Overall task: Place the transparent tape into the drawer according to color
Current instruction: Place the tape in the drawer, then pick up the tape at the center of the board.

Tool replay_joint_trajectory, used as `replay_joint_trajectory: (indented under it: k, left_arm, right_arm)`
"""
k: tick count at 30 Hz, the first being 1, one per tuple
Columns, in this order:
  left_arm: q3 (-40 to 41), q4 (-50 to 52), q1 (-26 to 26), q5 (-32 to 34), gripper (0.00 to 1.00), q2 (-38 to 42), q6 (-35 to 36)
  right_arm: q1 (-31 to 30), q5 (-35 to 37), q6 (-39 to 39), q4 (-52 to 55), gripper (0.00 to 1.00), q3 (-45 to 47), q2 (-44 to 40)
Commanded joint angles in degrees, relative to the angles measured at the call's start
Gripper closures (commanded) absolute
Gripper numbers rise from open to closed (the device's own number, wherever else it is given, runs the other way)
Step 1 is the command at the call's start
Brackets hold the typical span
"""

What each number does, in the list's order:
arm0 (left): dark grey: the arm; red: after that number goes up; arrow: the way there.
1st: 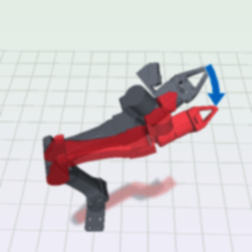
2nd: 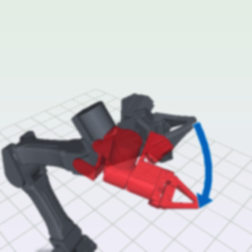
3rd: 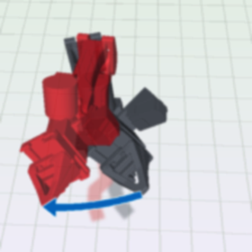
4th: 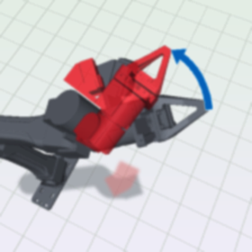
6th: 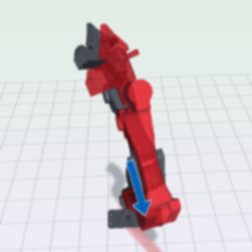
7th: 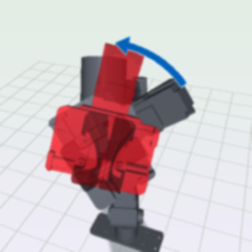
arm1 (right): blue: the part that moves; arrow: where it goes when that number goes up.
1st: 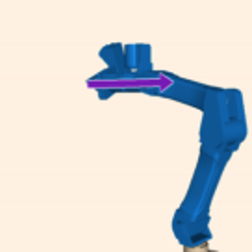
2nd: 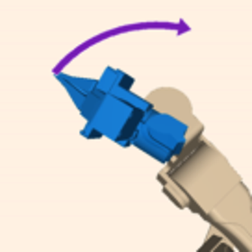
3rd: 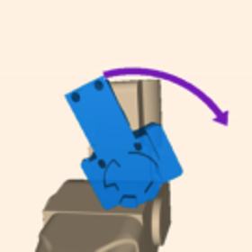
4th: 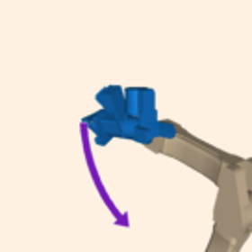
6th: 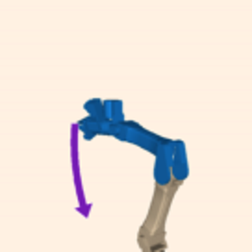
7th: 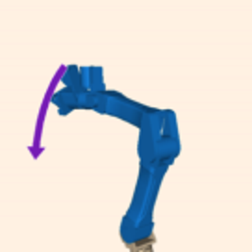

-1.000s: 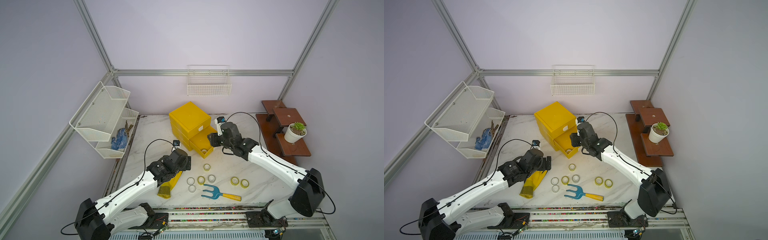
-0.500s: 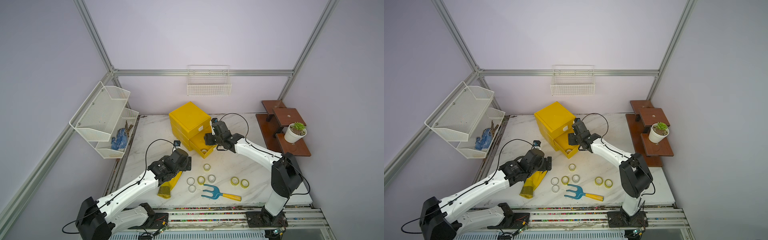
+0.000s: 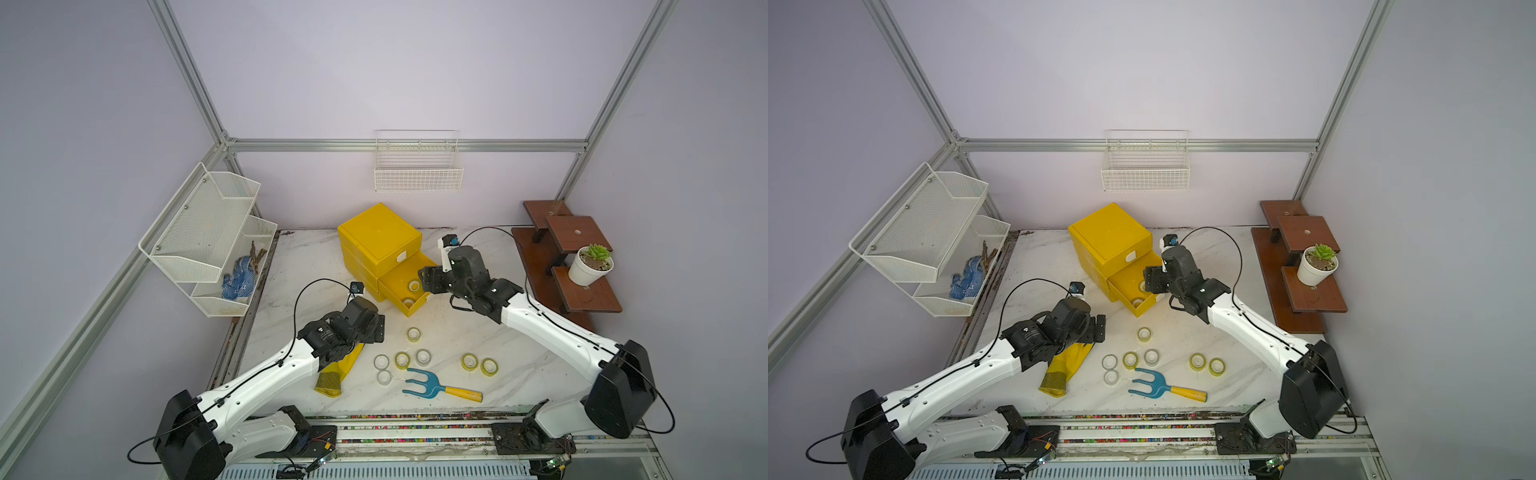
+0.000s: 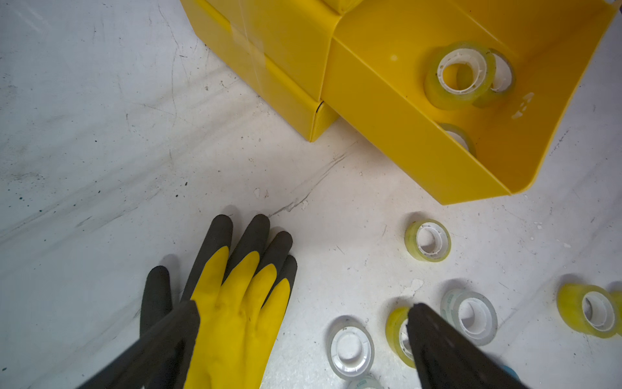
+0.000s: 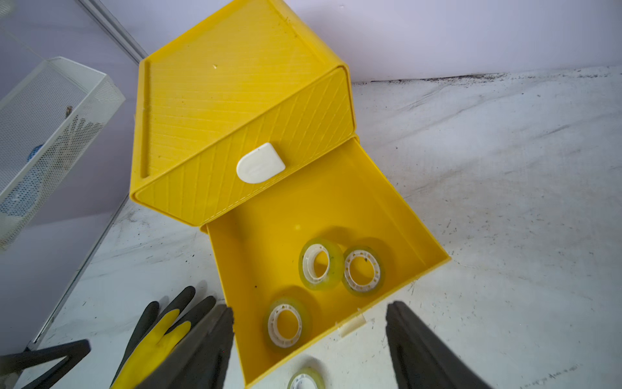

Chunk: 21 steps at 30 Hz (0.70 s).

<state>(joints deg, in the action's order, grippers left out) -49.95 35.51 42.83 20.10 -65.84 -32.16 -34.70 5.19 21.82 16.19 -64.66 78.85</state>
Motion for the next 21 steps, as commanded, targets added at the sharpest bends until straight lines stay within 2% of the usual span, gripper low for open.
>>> replay_joint_trajectory:
  k: [1,7,13,17,21]
  left_arm:
    - [-3.12,-0.7,0.06,-5.25,0.0,-1.22,3.48]
    - [-4.92,0.73,0.18,-14.68,0.0,-6.66,6.01]
    - [-7.0,0.58,1.73,-23.32,0.09,-14.31,7.75]
    - [-8.8,2.13,3.48,-23.96,0.16,-19.54,9.27]
    - [-9.63,3.01,4.57,-24.29,0.19,-22.64,10.48]
  right_arm:
    - [0.16,-0.31,1.62,-1.42,0.24,5.34,-4.9]
    - [0.18,0.65,3.3,0.12,0.23,13.49,-12.03]
    - [0.2,0.54,4.61,-0.09,0.23,17.5,-14.23]
    - [0.22,0.45,4.59,-0.1,0.23,17.65,-14.34]
    - [0.22,0.7,4.1,0.06,0.24,17.48,-14.51]
